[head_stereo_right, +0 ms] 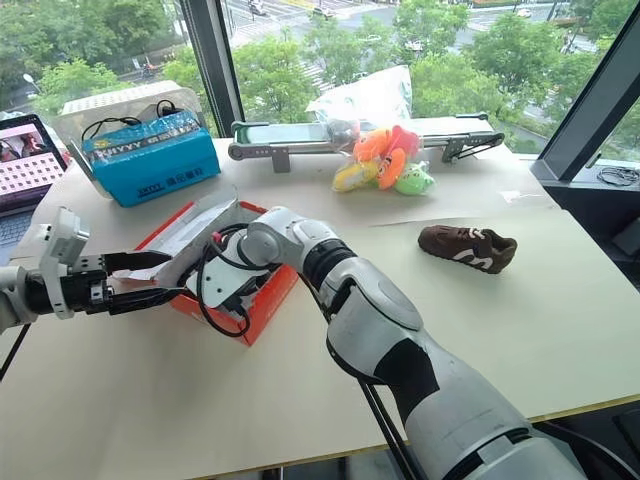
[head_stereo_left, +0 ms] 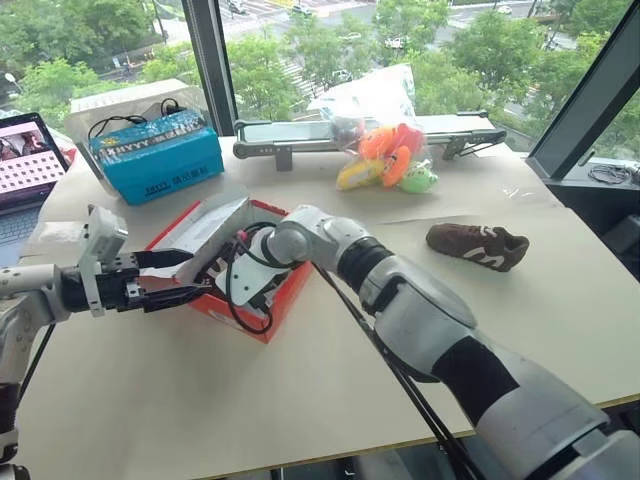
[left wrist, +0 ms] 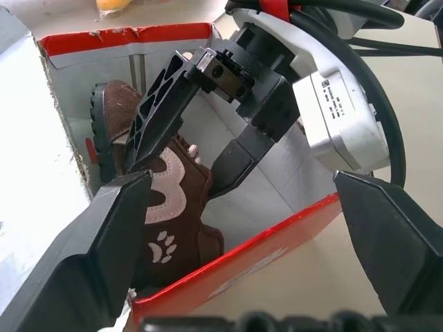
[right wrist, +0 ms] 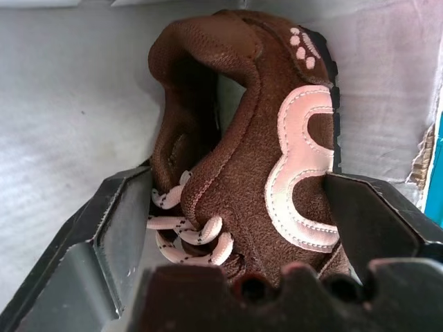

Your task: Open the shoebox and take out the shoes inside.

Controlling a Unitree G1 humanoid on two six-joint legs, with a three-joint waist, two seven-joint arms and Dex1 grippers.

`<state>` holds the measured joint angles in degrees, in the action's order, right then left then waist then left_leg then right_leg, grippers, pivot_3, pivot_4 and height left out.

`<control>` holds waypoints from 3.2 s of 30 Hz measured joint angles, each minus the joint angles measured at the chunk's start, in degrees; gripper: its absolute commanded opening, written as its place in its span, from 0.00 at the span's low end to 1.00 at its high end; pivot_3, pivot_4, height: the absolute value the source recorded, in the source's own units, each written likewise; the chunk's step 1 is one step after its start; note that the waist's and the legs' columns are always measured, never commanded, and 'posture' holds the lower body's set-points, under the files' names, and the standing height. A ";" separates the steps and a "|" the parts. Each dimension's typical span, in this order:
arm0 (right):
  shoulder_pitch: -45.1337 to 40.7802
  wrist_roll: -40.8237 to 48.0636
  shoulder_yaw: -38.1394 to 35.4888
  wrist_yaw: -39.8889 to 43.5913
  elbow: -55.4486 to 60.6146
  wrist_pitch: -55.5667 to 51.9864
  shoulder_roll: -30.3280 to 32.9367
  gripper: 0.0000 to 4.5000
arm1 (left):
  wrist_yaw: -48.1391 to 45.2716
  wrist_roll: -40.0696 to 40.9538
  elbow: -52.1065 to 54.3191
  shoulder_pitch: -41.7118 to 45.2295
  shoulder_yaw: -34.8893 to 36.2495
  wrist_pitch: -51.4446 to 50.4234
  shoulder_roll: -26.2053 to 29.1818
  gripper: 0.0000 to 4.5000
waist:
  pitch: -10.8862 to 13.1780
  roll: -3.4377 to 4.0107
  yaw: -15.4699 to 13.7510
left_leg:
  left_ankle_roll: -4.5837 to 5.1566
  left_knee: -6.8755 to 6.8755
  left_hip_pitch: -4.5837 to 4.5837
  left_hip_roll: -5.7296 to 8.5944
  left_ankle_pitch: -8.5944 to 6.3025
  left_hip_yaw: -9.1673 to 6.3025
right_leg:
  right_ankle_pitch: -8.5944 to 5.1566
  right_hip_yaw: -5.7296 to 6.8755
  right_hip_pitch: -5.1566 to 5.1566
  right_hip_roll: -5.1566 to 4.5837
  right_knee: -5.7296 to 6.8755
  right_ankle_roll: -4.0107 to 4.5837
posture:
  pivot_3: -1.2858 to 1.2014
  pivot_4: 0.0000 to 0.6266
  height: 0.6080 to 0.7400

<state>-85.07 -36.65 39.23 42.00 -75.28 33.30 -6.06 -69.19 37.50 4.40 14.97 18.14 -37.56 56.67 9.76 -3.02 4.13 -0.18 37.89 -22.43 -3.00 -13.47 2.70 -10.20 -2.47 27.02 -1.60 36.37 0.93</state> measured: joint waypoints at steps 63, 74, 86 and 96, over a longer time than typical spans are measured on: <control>-2.98 14.79 -18.10 13.15 10.15 -10.64 14.87 0.01 | -1.62 -3.59 -6.02 9.69 -8.25 3.55 -5.24 1.00 | 0.01 -0.04 -0.08 | 0.00 0.00 0.06 0.03 0.00 -0.09 | -0.22 0.02 -0.01 0.03 0.36 0.20 | 0.52 0.24 1.00; -7.85 20.80 -24.51 22.04 20.80 -23.98 31.04 0.01 | -2.34 -4.63 -8.02 10.90 -9.69 5.02 -7.45 1.00 | 0.02 -0.04 -0.46 | 0.00 0.00 -0.08 0.07 0.00 -0.09 | -0.22 0.06 0.00 -0.03 0.33 0.17 | 0.52 0.24 1.00; 21.74 21.71 -26.20 30.42 58.94 -59.58 51.74 0.01 | -2.28 -5.40 -8.70 11.07 -10.64 5.57 -9.93 1.00 | 0.13 0.14 -1.37 | 0.01 0.02 0.09 0.11 0.01 -0.05 | -0.43 -0.12 0.04 0.06 0.44 -0.16 | 0.52 0.24 1.00; 39.84 19.98 -26.42 27.57 65.23 -71.45 61.47 0.01 | -2.83 -5.84 -8.86 11.17 -10.83 6.00 -10.43 1.00 | 0.14 0.14 -1.31 | 0.01 0.31 0.14 0.16 0.01 0.18 | -0.46 -0.35 0.00 0.04 0.46 -0.32 | 0.52 0.24 1.00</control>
<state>-45.23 -16.67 12.81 69.57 -10.04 -38.15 55.42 -72.02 31.65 -4.46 26.14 7.31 -31.55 46.24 9.90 -2.88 2.83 -0.17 38.20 -22.30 -2.84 -13.46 2.88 -10.67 -2.82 27.01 -1.57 36.82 0.61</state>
